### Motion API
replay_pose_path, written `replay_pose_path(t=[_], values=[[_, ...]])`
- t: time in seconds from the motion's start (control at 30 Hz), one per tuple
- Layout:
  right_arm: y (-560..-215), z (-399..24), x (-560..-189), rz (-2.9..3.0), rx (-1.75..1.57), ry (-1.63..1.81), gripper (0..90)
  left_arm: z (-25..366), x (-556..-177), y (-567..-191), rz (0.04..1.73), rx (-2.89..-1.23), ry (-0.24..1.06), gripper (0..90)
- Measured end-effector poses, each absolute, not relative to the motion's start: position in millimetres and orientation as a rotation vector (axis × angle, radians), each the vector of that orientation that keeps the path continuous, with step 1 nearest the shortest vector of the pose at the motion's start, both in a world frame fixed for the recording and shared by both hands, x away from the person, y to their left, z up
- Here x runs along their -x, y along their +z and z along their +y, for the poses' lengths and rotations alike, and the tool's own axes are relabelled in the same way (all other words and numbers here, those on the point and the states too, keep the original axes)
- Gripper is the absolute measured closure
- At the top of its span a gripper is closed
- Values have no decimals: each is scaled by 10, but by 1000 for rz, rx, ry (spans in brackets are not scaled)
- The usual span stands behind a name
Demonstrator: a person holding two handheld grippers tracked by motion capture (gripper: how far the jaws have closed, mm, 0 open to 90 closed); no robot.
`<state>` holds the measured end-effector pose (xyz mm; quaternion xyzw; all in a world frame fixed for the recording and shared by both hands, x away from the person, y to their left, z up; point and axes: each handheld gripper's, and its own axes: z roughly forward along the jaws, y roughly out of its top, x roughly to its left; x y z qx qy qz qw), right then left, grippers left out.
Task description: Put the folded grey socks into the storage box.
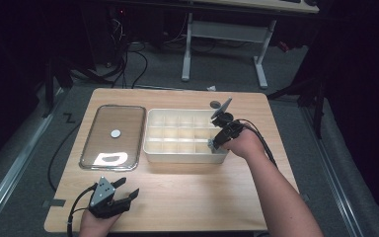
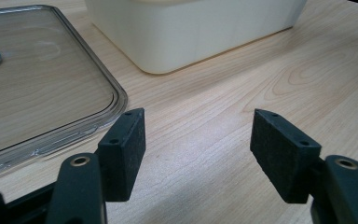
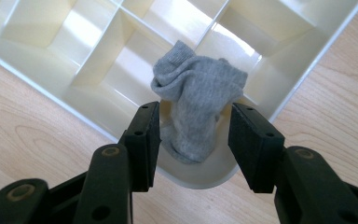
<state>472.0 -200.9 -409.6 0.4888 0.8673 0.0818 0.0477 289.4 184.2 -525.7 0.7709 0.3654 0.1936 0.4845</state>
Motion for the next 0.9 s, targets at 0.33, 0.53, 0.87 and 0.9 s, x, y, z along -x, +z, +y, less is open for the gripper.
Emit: replay_pose_path(t=[0.33,0.53,0.87,0.9], values=[[-4077,-1994,-4784,2618,-1484,263,891,1844,-2910,-5265,891,-1879,467,363],[-4178,-1960,-4858,2623,-1491,216,900,1841,-2904,-5266,888,-1880,466,363],[-4318,-1883,-4910,2668,-1476,140,900,1853,-2904,-5267,890,-1877,460,364],[-4323,-1878,-4908,2666,-1495,135,900,1852,-2903,-5267,889,-1879,460,364]])
